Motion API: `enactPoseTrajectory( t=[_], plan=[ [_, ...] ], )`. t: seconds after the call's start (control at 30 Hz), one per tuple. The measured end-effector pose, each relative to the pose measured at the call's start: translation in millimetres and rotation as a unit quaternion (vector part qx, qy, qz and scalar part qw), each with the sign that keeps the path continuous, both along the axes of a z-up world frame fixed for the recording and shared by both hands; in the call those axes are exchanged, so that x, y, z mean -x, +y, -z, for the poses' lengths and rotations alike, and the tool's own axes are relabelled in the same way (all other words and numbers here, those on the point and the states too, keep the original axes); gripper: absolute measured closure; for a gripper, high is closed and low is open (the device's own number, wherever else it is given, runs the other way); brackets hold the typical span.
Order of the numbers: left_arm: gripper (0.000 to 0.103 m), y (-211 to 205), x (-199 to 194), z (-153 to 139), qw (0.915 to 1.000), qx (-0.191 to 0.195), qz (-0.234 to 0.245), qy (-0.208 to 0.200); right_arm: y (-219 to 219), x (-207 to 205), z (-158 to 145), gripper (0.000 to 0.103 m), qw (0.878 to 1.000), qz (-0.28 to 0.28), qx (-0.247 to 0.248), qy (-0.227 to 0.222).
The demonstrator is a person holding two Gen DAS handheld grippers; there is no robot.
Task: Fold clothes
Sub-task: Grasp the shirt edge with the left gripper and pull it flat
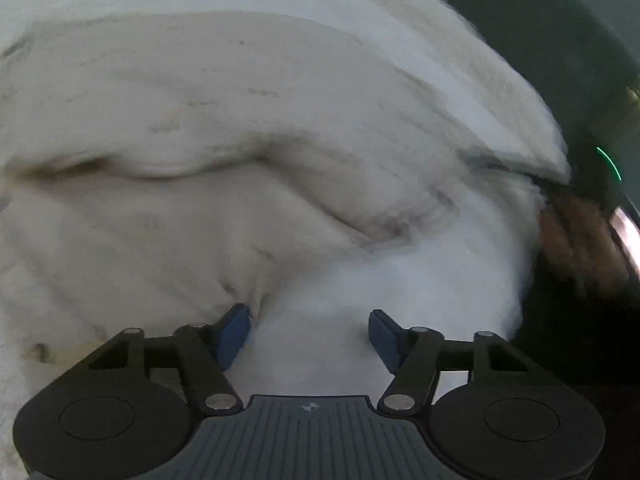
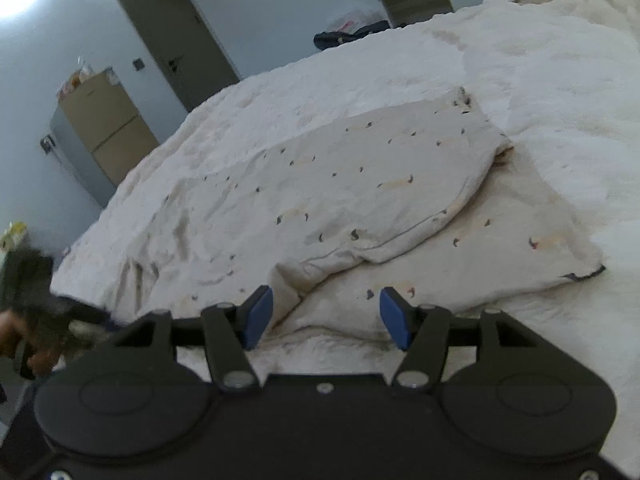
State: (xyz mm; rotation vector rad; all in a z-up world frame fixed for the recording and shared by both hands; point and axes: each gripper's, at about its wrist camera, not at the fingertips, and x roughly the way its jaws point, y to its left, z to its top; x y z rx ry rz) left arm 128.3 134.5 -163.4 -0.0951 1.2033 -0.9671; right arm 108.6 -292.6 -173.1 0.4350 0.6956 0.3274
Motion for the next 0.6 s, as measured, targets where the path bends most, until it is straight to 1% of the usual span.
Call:
enactPoseTrajectory(
  t=[0.03, 0.07, 0.1, 0.13, 0.17, 0.2, 0.23, 0.27, 0.3, 0.37, 0.43, 0.47, 0.5, 0.6],
  plan=[
    [0.063, 3, 4, -6, 0.9993, 0.02, 0.019, 0.024, -1, -1, 0, 0.045, 1.0, 0.002, -0.007, 0.001],
    [0.059, 4, 8, -19, 0.9995, 0.013, 0.027, -0.004, -2, -2, 1, 0.045, 1.0, 0.003, -0.012, 0.001],
    [0.056, 5, 9, -26, 0.9995, 0.006, 0.016, -0.026, -2, -4, 1, 0.045, 1.0, 0.004, -0.014, 0.001],
    [0.045, 6, 10, -33, 0.9989, 0.0, 0.004, -0.047, 0, -6, 1, 0.045, 1.0, 0.003, -0.013, 0.001],
    [0.029, 8, 6, -39, 0.9961, 0.009, -0.038, -0.079, 1, -8, 1, 0.045, 1.0, 0.006, -0.008, -0.003],
    [0.021, 10, 1, -44, 0.9902, 0.02, -0.081, -0.111, 1, -8, 0, 0.045, 1.0, 0.012, -0.002, -0.009],
    [0.016, 14, -4, -42, 0.9847, 0.037, -0.114, -0.127, 0, -8, -2, 0.045, 0.999, 0.027, 0.006, -0.019],
    [0.016, 17, -9, -40, 0.9779, 0.054, -0.146, -0.14, -4, -6, -5, 0.045, 0.998, 0.052, 0.015, -0.033],
    [0.016, 13, -11, -31, 0.9761, 0.053, -0.157, -0.14, -12, -4, -7, 0.044, 0.996, 0.082, 0.018, -0.043],
    [0.016, 3, -16, -14, 0.9731, 0.05, -0.178, -0.138, -32, 2, -8, 0.04, 0.986, 0.154, 0.012, -0.057],
    [0.02, -8, -15, -1, 0.9765, 0.028, -0.171, -0.128, -57, 7, -6, 0.04, 0.975, 0.217, -0.011, -0.054],
    [0.024, -17, -7, 13, 0.9845, 0.016, -0.14, -0.104, -69, 10, -5, 0.04, 0.968, 0.244, -0.023, -0.049],
    [0.024, -27, 2, 26, 0.9912, 0.004, -0.107, -0.078, -79, 12, -4, 0.04, 0.963, 0.262, -0.037, -0.049],
    [0.026, -30, 24, 24, 0.9954, 0.016, -0.054, -0.078, -100, 18, -4, 0.041, 0.951, 0.292, -0.084, -0.059]
  ],
)
